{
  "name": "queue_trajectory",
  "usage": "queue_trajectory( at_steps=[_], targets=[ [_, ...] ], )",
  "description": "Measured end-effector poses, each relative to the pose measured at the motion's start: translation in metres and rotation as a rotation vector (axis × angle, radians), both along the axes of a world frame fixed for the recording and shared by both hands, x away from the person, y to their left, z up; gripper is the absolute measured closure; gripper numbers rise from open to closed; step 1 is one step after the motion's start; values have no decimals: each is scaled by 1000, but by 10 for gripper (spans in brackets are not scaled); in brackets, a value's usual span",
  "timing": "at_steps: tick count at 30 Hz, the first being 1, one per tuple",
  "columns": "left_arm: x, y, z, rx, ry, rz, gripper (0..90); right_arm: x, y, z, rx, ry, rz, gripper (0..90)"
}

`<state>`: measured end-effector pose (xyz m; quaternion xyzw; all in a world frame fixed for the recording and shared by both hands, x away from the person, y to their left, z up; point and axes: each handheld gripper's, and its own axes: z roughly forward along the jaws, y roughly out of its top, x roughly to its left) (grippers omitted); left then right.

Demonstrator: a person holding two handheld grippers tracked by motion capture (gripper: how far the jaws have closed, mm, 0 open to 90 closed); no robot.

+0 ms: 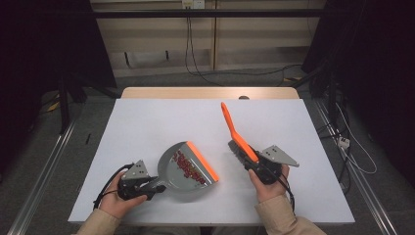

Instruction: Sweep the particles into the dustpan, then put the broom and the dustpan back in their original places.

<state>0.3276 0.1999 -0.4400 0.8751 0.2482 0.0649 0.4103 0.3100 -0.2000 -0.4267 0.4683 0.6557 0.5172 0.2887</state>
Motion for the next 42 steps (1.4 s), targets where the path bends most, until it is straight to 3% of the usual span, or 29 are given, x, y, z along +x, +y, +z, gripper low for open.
queue_trajectory(
  at_steps=[4, 5, 8, 16, 21, 30, 37, 42],
  targets=[
    [4, 4, 1, -6, -10, 37, 639, 1, -6, -1, -6, 6, -11, 711],
    [7, 7, 1, 9, -27, 57, 639, 1, -6, -1, -6, 6, -11, 711],
    [10, 11, 1, 0, -19, 106, 639, 1, -10, -1, -11, 6, -14, 711],
    [19, 27, 0, 23, -39, 280, 639, 2, -13, -2, -14, 11, -13, 711],
    [25, 33, -2, 8, -45, 388, 639, 2, -15, -2, -10, 13, -10, 711],
    [36, 37, -10, 25, -44, 533, 638, 2, -16, -4, -8, 22, -5, 711],
    [33, 35, -13, 18, -18, 548, 627, 1, -20, -5, -7, 30, -11, 711],
    [24, 29, -8, -27, -12, 509, 507, 0, -27, -7, 3, 41, -24, 711]
  ],
)
